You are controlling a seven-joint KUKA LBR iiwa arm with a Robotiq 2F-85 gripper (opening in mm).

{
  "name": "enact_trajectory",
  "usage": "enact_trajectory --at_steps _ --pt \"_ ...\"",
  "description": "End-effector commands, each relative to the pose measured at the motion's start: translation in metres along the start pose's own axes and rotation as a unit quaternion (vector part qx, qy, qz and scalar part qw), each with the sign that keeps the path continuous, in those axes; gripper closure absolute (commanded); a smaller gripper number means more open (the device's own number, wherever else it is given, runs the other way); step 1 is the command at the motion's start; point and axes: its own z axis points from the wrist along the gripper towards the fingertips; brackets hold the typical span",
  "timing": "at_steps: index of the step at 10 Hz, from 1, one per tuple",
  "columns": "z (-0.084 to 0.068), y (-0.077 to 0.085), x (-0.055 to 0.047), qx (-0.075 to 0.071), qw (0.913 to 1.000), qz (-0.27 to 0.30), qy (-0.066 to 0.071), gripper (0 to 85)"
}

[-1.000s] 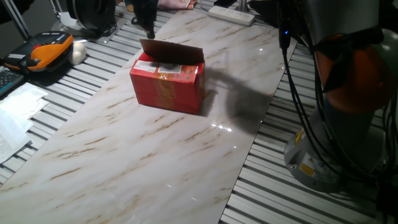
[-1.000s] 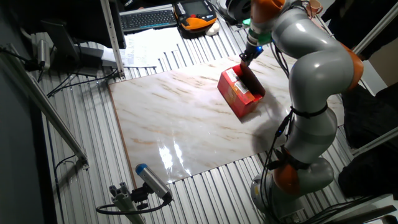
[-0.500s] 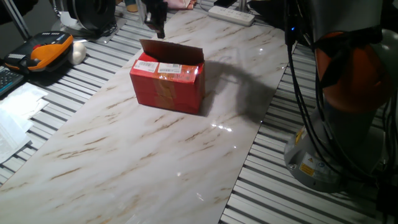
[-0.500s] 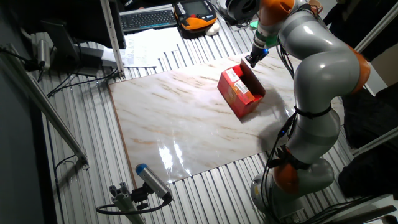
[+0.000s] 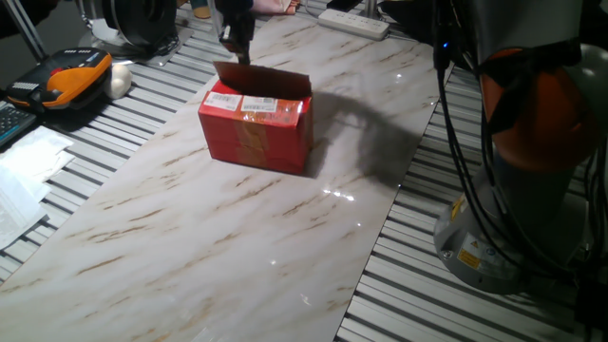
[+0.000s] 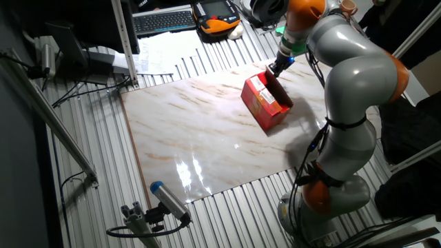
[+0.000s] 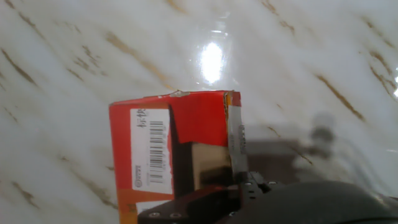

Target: Cover the box

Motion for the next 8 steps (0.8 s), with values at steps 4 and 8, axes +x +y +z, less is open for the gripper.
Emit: enact_trajectory --at_steps 4,8 --pt "0.019 0.023 -0.002 -0.001 0.9998 0.018 -0.013 85.0" --pt "0.043 0.039 -0.003 0.001 0.9992 0.025 -0.031 85.0"
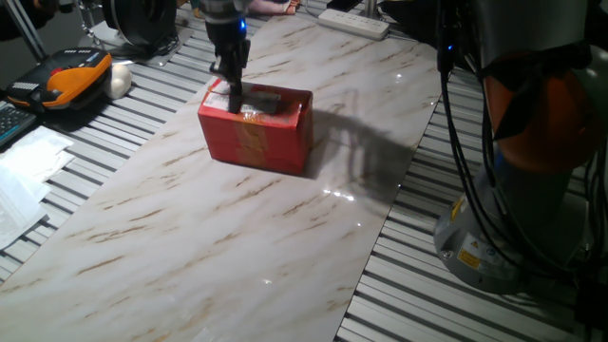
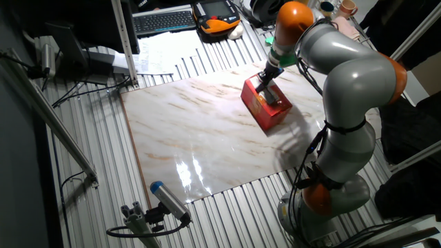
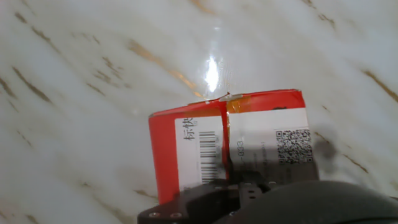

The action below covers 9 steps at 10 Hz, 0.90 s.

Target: Cover the box

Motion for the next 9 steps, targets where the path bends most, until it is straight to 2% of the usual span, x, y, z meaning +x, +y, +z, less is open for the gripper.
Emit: enact_trajectory --at_steps 1,4,6,7,9 --pt "0.004 0.0 -0.001 -0.002 1.0 -0.001 -0.003 85.0" --pt "0.016 0.001 -0.002 -0.01 0.9999 -0.003 -0.007 85.0" --pt "0.021 0.004 -0.002 -0.01 0.9999 -0.002 -0.012 85.0" --pt "0.019 0.004 -0.003 -0.009 0.9999 -0.002 -0.012 85.0" --pt "0.001 0.004 -0.006 -0.012 0.9999 0.001 0.003 85.0"
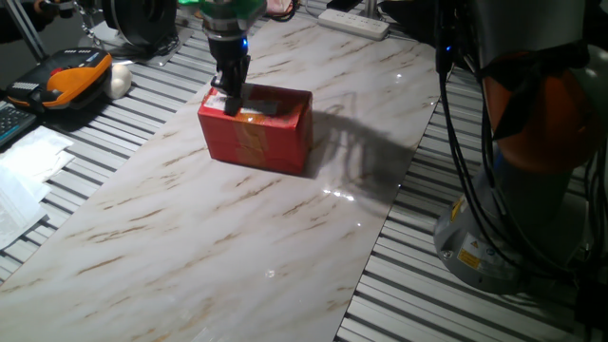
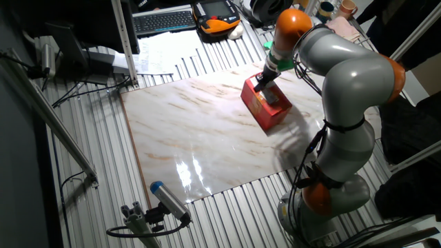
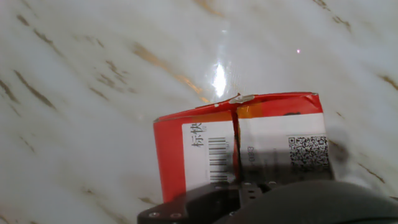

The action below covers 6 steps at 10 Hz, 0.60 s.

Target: Cover the box

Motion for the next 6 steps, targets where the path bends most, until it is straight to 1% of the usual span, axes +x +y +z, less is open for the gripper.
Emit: enact_trajectory --at_steps 1,2,3,5,6 --pt "-0.015 0.0 -0.002 0.003 1.0 0.0 0.008 85.0" --pt "-0.025 -0.001 -0.004 0.006 0.9999 0.001 0.015 85.0" --pt "-0.033 -0.001 -0.006 0.005 0.9998 0.001 0.02 85.0" --pt "-0.037 0.004 -0.008 0.008 0.9997 0.005 0.021 85.0" --pt "-0.039 0.007 -0.01 0.006 0.9997 0.007 0.023 85.0"
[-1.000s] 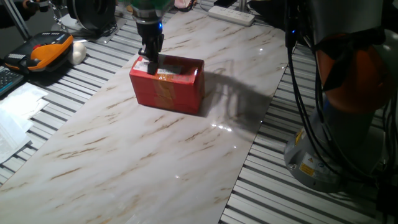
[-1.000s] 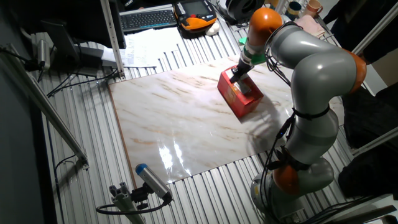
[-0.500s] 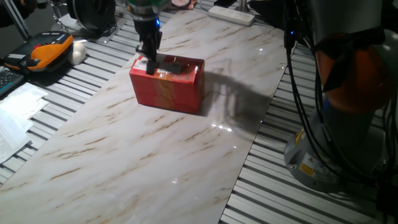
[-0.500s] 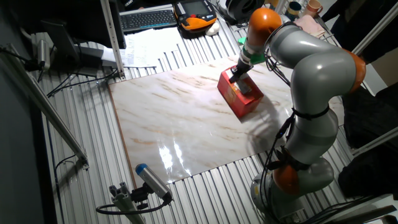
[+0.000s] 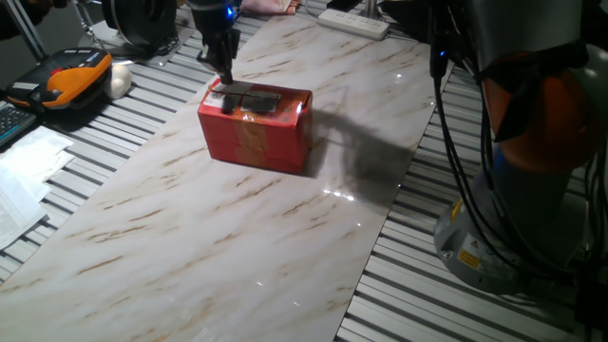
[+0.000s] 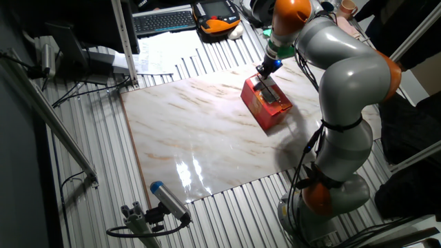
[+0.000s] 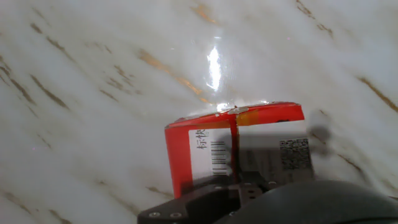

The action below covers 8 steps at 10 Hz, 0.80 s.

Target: Cover the box

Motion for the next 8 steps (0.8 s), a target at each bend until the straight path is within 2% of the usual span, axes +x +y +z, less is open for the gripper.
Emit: enact_trajectory --at_steps 1,3,4,6,8 --pt "-0.002 0.004 -0.002 -0.003 1.0 0.006 0.003 85.0" --pt "-0.018 0.019 -0.005 0.001 0.9998 0.018 0.005 85.0" --pt "-0.025 0.024 -0.003 0.0 0.9996 0.026 0.008 85.0" --pt "-0.029 0.028 0.001 0.002 0.9994 0.034 0.002 85.0" --pt "-0.028 0.037 0.0 -0.003 0.9992 0.039 -0.004 85.0"
